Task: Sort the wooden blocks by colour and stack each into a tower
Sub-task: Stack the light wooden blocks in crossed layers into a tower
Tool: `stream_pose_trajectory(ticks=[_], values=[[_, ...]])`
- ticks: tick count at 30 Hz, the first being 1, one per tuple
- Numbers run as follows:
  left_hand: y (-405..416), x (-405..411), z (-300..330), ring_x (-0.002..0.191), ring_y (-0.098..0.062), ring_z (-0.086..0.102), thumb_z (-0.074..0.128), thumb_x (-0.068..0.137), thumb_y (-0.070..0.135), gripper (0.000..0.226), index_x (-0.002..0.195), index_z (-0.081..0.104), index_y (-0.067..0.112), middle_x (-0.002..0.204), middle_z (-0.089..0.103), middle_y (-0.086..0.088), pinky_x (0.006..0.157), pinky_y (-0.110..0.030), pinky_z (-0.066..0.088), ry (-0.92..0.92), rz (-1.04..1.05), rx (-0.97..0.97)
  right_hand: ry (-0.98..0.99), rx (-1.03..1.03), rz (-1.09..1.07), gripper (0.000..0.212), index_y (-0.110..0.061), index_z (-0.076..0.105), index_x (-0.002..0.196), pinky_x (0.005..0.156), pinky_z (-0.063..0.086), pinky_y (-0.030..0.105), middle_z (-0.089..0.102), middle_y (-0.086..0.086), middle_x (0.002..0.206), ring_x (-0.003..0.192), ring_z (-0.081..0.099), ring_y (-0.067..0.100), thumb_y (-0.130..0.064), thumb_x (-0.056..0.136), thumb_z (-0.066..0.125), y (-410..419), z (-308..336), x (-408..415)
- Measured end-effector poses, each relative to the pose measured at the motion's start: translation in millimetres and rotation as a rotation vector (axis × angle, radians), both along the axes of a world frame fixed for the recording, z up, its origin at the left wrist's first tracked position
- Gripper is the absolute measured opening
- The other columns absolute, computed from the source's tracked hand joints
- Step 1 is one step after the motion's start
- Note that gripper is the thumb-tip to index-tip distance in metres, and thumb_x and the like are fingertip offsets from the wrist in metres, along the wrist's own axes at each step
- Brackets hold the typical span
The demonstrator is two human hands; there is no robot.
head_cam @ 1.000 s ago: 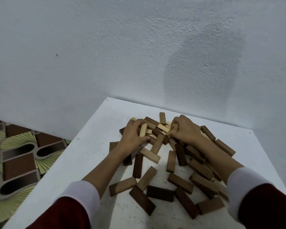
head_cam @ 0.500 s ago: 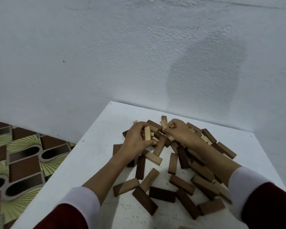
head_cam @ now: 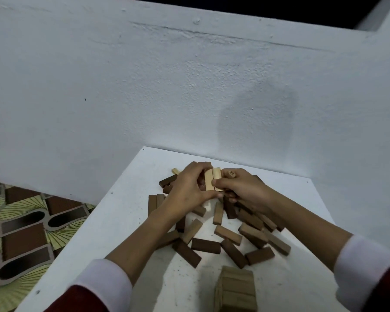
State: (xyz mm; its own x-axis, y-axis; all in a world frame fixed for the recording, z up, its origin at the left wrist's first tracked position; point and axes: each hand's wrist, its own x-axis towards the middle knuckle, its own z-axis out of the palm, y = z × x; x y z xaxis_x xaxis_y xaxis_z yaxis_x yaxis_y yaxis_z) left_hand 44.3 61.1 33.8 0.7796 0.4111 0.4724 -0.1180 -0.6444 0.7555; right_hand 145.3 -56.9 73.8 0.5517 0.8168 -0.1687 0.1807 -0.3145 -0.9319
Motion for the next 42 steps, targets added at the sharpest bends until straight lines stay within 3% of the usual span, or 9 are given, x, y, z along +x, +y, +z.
stream_pose_trajectory(ticks=[7,11,14,17,20,25,29,35,42], values=[[-22,-31,19,0.091,-0.010,0.051,0.087,0.060,0.020,0.070,0.121,0.055,0.011,0.102,0.051,0.001,0.075,-0.020,0.045,-0.019,-0.077,0.111,-0.009,0.079,-0.012,0.014,0.000,0.063,0.091,0.047,0.032,0.022,0.046,0.002,0.058,0.047,0.039,0.008,-0.013,0.086,0.060,-25,14,-33],[-29,-56,18,0.089,-0.004,0.053,0.086,0.062,0.016,0.059,0.115,0.058,0.014,0.101,0.054,0.003,0.073,-0.015,0.045,-0.053,-0.095,0.048,0.023,0.034,0.049,0.020,-0.002,0.061,0.097,0.049,0.033,0.023,0.048,-0.003,0.060,0.053,0.040,0.009,-0.020,0.089,0.060,-35,18,-59],[-32,-79,5,0.094,-0.005,0.053,0.087,0.060,0.015,0.058,0.112,0.060,0.017,0.102,0.055,0.010,0.074,-0.011,0.043,-0.075,-0.055,0.016,-0.016,-0.013,0.012,0.047,-0.014,0.041,0.113,0.061,0.041,0.023,0.059,-0.003,0.084,0.072,0.054,0.007,-0.040,0.083,0.066,-38,19,-87],[-25,-103,-23,0.103,-0.010,0.047,0.088,0.057,0.022,0.061,0.110,0.059,0.026,0.110,0.052,0.006,0.077,-0.013,0.042,-0.001,0.028,-0.005,-0.052,-0.001,0.003,0.036,-0.014,0.027,0.116,0.055,0.041,0.012,0.051,-0.007,0.091,0.066,0.057,0.002,-0.028,0.095,0.052,-39,19,-115],[-21,-126,-58,0.099,-0.011,0.033,0.088,0.057,0.035,0.063,0.110,0.054,0.038,0.109,0.043,0.009,0.076,-0.023,0.033,0.205,0.136,0.057,-0.194,0.013,0.022,0.025,-0.015,0.032,0.104,0.052,0.037,0.011,0.043,-0.006,0.087,0.065,0.048,0.002,-0.030,0.095,0.050,-30,0,-148],[-22,-145,-90,0.108,-0.016,0.036,0.081,0.065,0.039,0.056,0.114,0.060,0.022,0.112,0.047,0.006,0.079,-0.026,0.021,0.504,0.239,0.113,-0.350,-0.023,-0.209,0.017,-0.014,0.045,0.092,0.073,0.044,0.026,0.045,0.003,0.096,0.090,0.050,0.017,-0.022,0.089,0.060,-8,-80,-178],[-14,-153,-102,0.108,-0.016,0.036,0.079,0.066,0.048,0.058,0.116,0.060,0.025,0.113,0.047,0.006,0.082,-0.030,0.027,0.546,0.205,0.136,-0.595,-0.222,-0.286,0.040,-0.006,0.042,0.125,0.092,0.043,0.029,0.046,0.005,0.115,0.108,0.046,0.019,-0.029,0.094,0.051,-7,-118,-183],[-7,-156,-105,0.101,-0.007,0.031,0.051,0.044,0.076,0.088,0.121,0.056,0.033,0.109,0.042,0.014,0.080,-0.027,0.024,0.530,0.135,0.101,-0.576,-0.247,-0.292,0.036,-0.007,0.047,0.127,0.091,0.041,0.028,0.043,0.006,0.127,0.116,0.041,0.019,-0.029,0.099,0.041,0,-135,-185],[-2,-164,-109,0.102,-0.007,0.034,0.063,0.050,0.068,0.087,0.126,0.053,0.028,0.114,0.048,0.012,0.084,-0.019,0.030,0.477,0.051,0.026,-0.459,-0.076,-0.284,0.031,-0.010,0.051,0.122,0.095,0.042,0.032,0.047,0.001,0.121,0.113,0.046,0.018,-0.003,0.095,0.037,-11,-149,-183]])
